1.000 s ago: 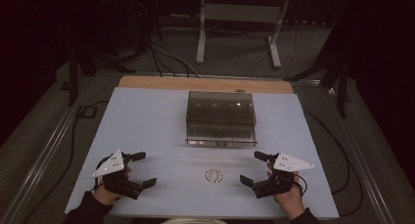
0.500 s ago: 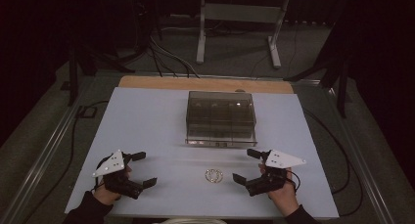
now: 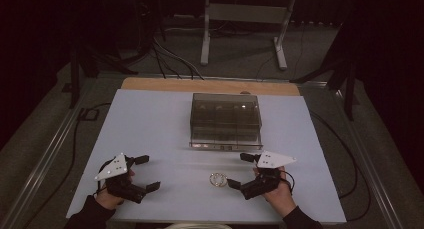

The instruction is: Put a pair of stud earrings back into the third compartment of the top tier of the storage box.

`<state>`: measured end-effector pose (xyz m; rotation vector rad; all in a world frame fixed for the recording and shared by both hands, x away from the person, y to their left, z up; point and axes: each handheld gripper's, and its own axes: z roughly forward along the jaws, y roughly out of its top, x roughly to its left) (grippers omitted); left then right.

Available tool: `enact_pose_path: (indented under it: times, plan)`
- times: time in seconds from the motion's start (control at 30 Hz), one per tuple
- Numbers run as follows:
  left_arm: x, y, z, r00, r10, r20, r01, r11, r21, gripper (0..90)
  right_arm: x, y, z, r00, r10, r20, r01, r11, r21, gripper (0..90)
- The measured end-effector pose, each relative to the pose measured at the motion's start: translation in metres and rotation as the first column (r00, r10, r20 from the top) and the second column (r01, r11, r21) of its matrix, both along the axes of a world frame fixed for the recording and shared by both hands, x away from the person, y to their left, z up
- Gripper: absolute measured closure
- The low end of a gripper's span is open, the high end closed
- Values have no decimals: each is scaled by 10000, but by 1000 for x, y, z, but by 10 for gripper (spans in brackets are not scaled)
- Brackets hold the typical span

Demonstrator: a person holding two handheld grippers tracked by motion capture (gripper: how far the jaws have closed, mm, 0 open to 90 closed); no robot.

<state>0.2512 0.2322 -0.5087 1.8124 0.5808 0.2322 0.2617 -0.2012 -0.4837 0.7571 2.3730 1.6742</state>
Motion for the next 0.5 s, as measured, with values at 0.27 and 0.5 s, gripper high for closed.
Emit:
enact_pose_path:
  times: [0.27, 0.5]
  plan:
    - [0, 0, 0, 10000, -6, 13, 6, 10000, 12, 5, 4, 7, -4, 9996, 204, -175, -206, 9997, -89, 0]
    - [0, 0, 0, 10000, -34, 14, 34, 10000, -20, 5, 10, 13, -10, 9983, 350, -466, -361, 9991, -231, 0]
